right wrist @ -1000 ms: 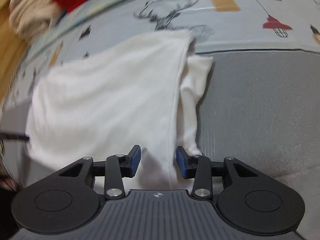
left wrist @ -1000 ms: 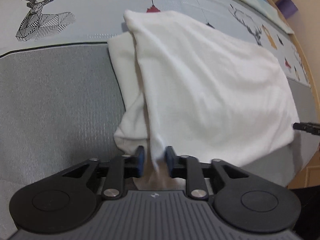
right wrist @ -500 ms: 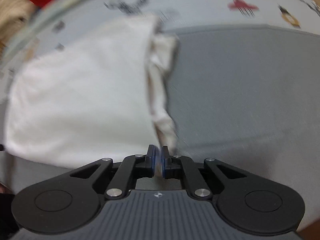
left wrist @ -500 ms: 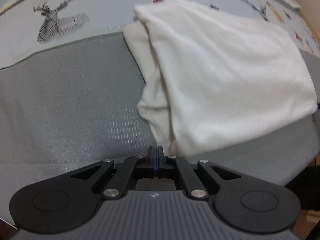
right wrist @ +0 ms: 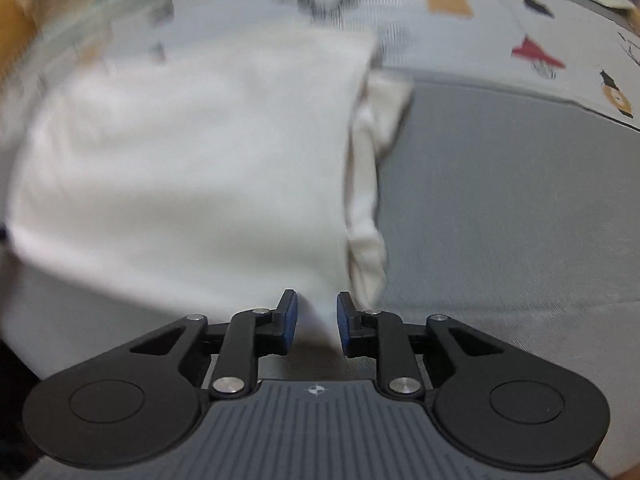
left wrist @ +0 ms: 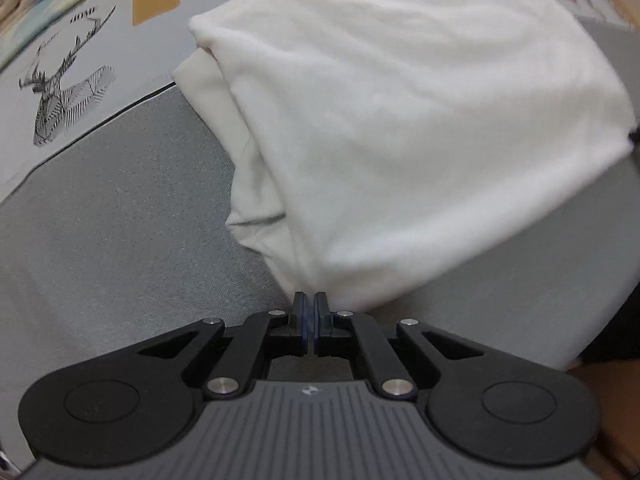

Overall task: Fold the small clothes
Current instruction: 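Fold the shirt over once more with both grippers and press it flat, then open both grippers and lift them away from the folded shirt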

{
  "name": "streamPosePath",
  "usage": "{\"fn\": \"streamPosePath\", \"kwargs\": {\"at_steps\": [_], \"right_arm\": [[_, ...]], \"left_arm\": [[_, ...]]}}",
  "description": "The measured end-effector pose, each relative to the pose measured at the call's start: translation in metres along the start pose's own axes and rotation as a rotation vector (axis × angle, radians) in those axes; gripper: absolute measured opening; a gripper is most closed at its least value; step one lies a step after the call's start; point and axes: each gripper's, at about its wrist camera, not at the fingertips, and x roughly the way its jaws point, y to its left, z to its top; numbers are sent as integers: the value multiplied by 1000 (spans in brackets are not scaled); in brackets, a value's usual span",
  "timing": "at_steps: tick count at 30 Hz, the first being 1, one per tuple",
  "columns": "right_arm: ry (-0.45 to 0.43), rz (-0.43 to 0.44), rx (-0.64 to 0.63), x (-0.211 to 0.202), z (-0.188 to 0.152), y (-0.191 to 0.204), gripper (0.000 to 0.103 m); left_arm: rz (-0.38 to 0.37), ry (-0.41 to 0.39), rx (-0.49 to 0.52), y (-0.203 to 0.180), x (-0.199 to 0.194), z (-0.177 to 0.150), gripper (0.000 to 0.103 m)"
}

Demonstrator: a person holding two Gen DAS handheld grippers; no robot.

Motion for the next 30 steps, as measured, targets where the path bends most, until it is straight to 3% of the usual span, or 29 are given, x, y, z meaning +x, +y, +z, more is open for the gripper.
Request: {"fn": "streamPosePath", "kwargs": {"at_steps": [11,14,17,19,23,26,30], "right_arm": [[-137,20,35,-28,7,0,30],[-112,4,7,-18,9,3,36],[-29,-62,-33,0,8,8,37],[-36,-66,-38,0,10,8,37],[-146,-25,7,-20,15,5,38],[-194,-19,3,-23,17,5,39],[-108,-83,-36,-2,19,5,42]], "left_arm": [[23,-40,-20,4,-16,0,4],[25,-44,-24,3,-17,4,5],[35,-62,-36,5,-19,9,5],[48,-104,-64,6,-27,13,5],[73,-245,-144,12,-44,26,21],[45,-299,-187,12,-48,38,21],[7,-265,-176,4,-32,52,21]]}}
